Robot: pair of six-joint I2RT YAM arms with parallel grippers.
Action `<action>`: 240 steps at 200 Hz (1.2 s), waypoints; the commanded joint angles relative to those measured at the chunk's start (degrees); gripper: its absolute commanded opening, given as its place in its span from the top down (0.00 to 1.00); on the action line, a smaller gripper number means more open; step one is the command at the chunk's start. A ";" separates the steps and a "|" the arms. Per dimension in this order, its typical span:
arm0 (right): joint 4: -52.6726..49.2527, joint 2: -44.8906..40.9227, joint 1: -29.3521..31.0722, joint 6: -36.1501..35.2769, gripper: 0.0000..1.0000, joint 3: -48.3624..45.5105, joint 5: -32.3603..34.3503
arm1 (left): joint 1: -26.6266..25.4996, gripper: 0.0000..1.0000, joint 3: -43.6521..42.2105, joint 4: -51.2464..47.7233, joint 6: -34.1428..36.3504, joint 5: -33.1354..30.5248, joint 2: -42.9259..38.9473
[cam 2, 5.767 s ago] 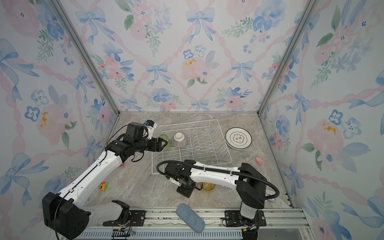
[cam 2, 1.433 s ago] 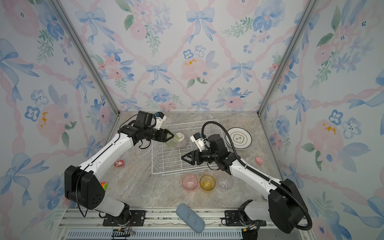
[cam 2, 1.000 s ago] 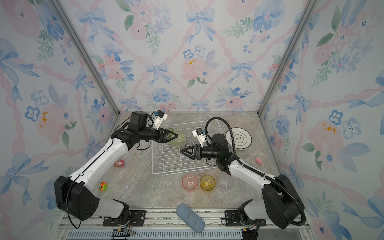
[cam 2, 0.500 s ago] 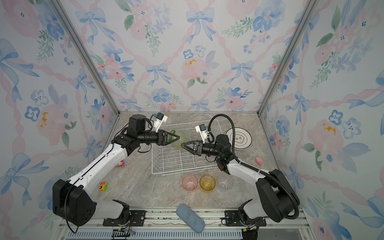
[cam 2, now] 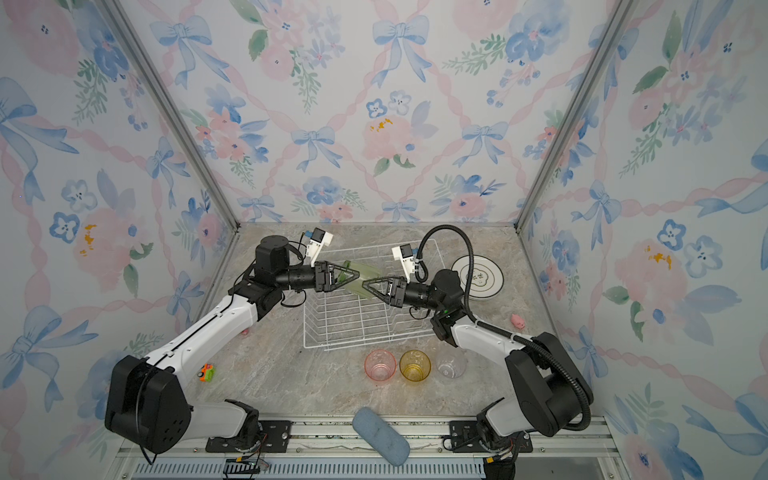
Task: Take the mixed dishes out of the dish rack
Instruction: 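Close the right gripper on the green glass held by the left gripper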
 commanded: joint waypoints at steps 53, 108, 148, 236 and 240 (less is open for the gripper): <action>16.74 4.66 -0.39 9.84 1.00 3.68 -2.91 | 0.31 0.52 -2.12 5.28 -2.15 2.25 -1.31; 13.00 3.80 -0.38 7.79 1.00 3.75 -3.28 | 0.56 0.34 -2.28 2.25 -0.30 -1.16 -2.40; 9.55 3.42 -0.38 6.26 1.00 3.59 -3.73 | 0.82 0.26 -1.84 -1.36 1.42 -2.83 -2.41; -29.16 -5.40 0.29 -17.46 1.00 6.43 -1.96 | 2.36 0.18 -0.84 -12.79 6.98 -11.92 -9.73; -34.49 -6.45 0.53 -20.72 1.00 7.41 -0.95 | 2.39 0.18 -0.91 -13.39 7.07 -13.08 -10.10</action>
